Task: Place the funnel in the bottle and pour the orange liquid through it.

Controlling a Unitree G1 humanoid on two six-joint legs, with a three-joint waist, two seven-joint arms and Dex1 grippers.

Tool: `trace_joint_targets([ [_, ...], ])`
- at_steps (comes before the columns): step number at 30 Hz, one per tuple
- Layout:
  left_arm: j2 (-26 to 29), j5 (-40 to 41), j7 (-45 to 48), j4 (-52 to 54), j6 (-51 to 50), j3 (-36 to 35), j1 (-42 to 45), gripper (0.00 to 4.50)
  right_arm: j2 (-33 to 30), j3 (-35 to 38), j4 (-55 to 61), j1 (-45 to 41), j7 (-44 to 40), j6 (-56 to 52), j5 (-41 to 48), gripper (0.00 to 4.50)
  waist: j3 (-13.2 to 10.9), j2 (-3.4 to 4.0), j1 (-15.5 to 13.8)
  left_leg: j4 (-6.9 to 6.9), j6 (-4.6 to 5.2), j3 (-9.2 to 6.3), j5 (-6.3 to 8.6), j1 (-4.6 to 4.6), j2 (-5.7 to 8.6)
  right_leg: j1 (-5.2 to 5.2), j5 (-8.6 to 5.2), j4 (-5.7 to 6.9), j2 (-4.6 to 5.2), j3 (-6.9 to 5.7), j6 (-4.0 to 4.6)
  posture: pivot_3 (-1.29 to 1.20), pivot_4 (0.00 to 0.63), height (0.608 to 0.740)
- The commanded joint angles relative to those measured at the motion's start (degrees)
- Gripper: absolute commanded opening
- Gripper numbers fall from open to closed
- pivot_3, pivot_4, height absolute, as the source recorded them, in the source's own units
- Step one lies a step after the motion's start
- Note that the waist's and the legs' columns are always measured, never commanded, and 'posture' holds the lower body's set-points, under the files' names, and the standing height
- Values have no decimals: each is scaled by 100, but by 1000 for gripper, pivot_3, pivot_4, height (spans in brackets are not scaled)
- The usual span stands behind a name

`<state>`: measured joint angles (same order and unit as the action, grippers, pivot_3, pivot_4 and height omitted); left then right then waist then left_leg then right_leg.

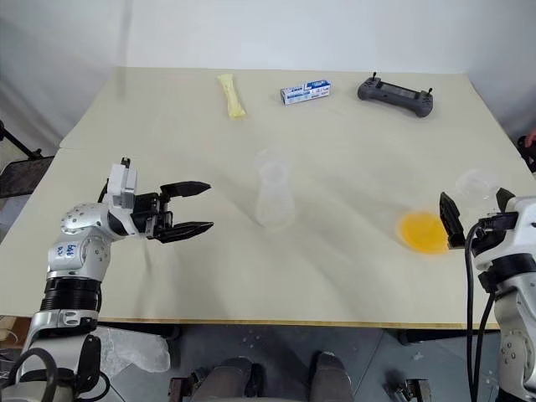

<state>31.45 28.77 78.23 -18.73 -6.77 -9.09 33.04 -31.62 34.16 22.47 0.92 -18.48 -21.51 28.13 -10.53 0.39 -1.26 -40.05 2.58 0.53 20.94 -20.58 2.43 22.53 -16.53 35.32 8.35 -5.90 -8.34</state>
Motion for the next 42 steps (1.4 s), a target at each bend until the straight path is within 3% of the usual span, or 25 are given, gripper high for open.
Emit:
trace_joint_targets([
  [1,68,113,-23,110,77,-128,18,4463,-136,12,-125,-145,33,-187,44,4500,0,0,-1,0,0,0,0,0,0,0,0,0,0,0,0,0,150,740],
  [3,72,115,-37,109,81,-133,14,4463,-156,18,-183,-228,22,-233,55,4500,0,0,1,0,0,0,0,0,-1,0,0,-1,0,-1,0,0,150,740],
  [6,78,114,-49,102,92,-138,8,4500,-167,24,-178,-282,29,-318,62,3942,0,0,2,0,0,0,0,0,-1,-1,0,-2,0,-1,0,0,150,740],
  [10,84,112,-71,97,100,-139,0,4500,-153,34,-118,-268,57,-380,75,2703,0,0,4,0,0,-1,0,0,-1,-2,0,-4,0,-2,0,0,150,740],
  [11,82,111,-75,93,107,-137,-1,4500,-149,36,-101,-254,55,-388,81,2692,0,0,5,1,0,0,0,0,-2,-3,0,-5,-1,-2,0,0,150,740],
  [28,17,62,-73,-175,246,-60,163,4500,177,-81,288,-12,126,-349,227,2692,0,0,20,5,-1,1,1,0,-9,-5,0,-20,-7,-3,0,0,150,740],
  [34,20,59,-66,-209,263,-54,184,4500,213,-141,344,30,118,-271,180,4493,0,0,43,7,-2,1,1,0,-10,-5,0,-21,-8,-3,0,0,150,740],
  [42,22,56,-76,-217,262,-56,196,4500,227,-161,206,10,179,-187,92,4493,0,0,44,8,-2,0,1,0,-10,-6,0,-25,-8,-3,0,0,150,740],
])
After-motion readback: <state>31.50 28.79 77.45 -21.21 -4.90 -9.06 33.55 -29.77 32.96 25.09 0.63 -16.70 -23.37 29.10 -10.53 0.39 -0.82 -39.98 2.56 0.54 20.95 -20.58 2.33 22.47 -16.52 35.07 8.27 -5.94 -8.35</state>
